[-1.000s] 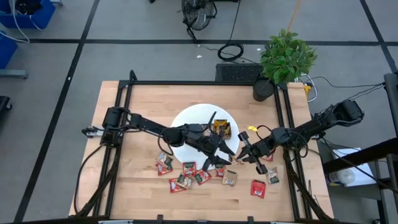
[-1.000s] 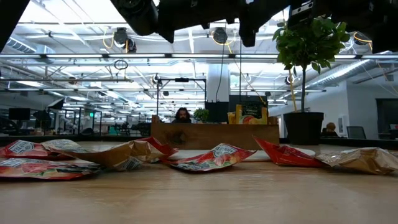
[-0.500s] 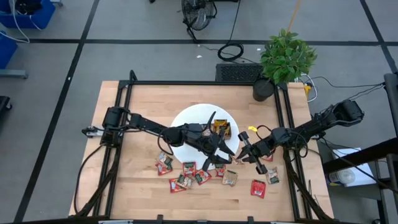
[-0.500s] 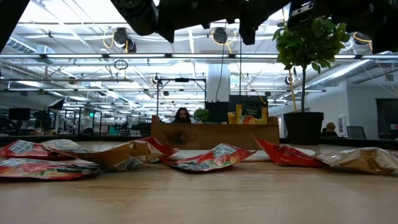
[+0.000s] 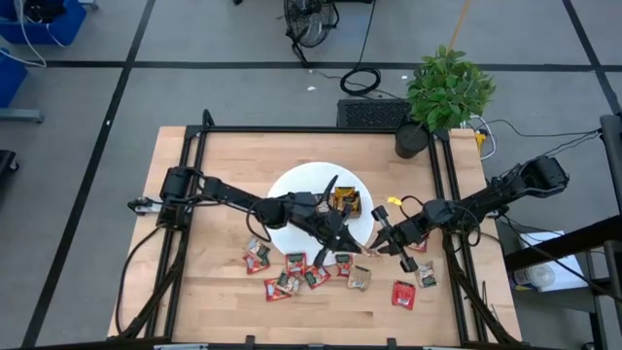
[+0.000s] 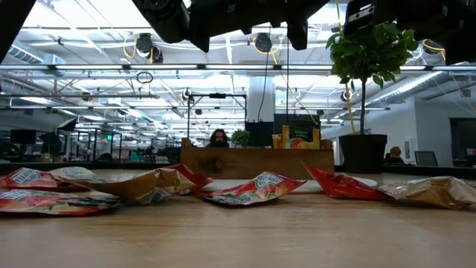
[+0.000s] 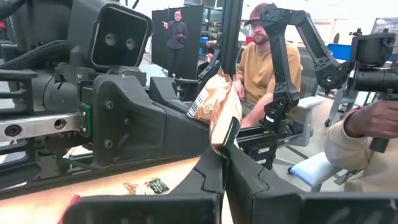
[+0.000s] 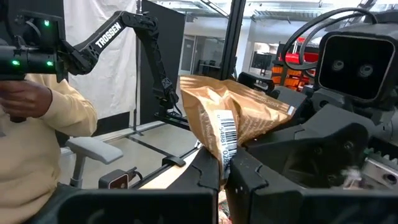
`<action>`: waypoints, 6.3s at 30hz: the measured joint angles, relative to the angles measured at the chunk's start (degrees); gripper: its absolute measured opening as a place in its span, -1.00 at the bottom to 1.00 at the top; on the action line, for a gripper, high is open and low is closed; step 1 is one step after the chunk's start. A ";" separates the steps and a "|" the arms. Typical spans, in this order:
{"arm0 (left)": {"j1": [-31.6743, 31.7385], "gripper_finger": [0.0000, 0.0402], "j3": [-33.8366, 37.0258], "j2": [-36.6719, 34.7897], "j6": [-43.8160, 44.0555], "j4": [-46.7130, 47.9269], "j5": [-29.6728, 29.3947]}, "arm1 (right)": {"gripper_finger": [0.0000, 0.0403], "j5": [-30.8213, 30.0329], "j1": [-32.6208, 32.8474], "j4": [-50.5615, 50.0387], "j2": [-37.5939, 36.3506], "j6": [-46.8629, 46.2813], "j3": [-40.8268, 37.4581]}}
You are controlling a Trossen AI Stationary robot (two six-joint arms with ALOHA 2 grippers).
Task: Pick & Place Tea
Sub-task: Put the brown tea bag into the middle section of the wooden organizer
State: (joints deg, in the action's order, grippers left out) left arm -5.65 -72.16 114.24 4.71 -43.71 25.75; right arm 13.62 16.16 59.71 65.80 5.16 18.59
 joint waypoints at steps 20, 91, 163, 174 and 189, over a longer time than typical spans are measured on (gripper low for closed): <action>3.27 -0.99 0.07 -20.98 -15.06 63.63 -33.53 | -0.77 -10.56 -2.06 -9.83 -1.83 0.94 -0.11; 13.51 -0.96 -16.46 -0.95 -14.69 86.73 -23.76 | -0.86 -39.05 -4.59 -10.74 -9.29 9.25 -2.80; 9.42 -0.32 -16.44 0.35 -9.37 80.92 -38.85 | -0.89 -38.92 -4.46 -11.27 -9.27 8.87 -2.71; 13.39 -0.32 -16.44 0.35 -10.80 79.96 -37.54 | -0.89 -38.90 -4.46 -11.31 -9.27 8.84 -2.71; 15.77 -0.06 -16.44 0.94 -8.66 80.22 -28.13 | -0.89 -38.88 -4.46 -11.57 -9.27 8.82 -2.75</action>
State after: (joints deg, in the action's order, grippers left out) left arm 10.12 -88.60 115.18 -3.95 36.51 -2.38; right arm -25.26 11.70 48.14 56.53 13.98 15.84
